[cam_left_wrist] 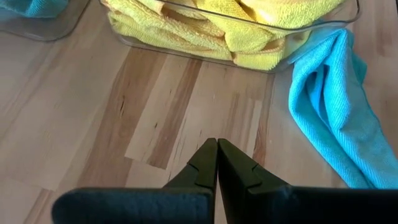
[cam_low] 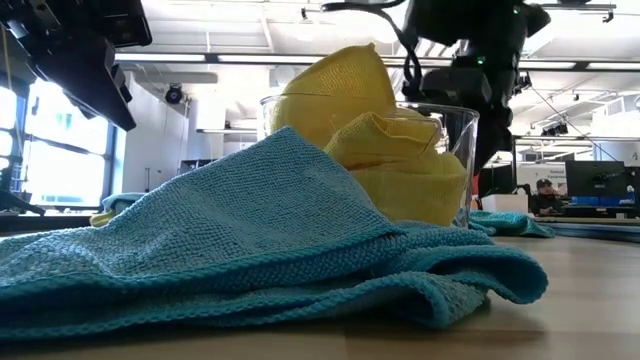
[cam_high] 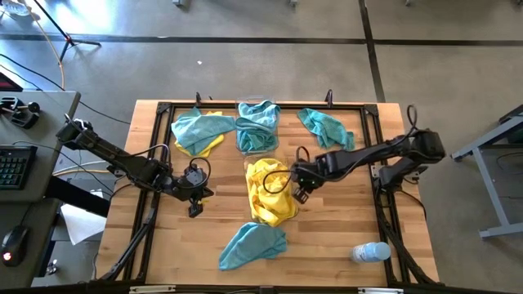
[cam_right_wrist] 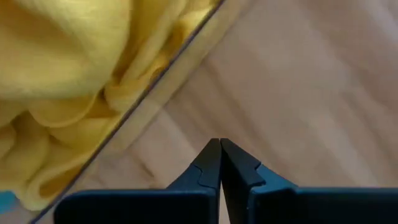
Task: Sort microfiber towel by color & place in baskets
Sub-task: Adjust the bottom transparent bin
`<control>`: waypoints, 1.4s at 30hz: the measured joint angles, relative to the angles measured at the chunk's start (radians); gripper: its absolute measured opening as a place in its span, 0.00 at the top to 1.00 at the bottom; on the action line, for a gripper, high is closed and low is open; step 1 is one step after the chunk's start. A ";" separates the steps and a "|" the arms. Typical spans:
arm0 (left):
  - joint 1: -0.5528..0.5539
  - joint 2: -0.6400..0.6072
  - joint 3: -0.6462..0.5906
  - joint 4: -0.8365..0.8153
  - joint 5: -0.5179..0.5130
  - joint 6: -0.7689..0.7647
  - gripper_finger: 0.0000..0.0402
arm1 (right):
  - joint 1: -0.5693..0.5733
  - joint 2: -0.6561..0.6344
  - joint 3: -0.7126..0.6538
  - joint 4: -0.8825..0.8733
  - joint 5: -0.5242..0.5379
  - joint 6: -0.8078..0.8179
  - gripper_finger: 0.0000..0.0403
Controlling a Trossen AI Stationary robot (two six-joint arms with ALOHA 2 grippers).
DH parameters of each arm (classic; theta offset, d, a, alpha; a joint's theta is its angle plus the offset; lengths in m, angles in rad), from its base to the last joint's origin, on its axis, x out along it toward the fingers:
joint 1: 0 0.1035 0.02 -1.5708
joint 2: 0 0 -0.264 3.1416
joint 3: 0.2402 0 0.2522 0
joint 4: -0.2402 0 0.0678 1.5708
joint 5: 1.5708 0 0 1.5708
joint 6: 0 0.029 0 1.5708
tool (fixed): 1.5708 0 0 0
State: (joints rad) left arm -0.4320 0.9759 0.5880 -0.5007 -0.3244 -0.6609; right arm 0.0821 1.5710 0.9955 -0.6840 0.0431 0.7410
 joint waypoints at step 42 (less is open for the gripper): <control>-0.001 0.000 0.000 -0.003 0.084 -0.043 1.00 | 0.050 0.073 0.038 0.268 0.034 -0.059 1.00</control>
State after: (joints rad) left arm -0.4328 0.9756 0.5880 -0.5034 -0.2409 -0.7036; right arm 0.1320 1.6440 1.0332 -0.4164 0.0768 0.6816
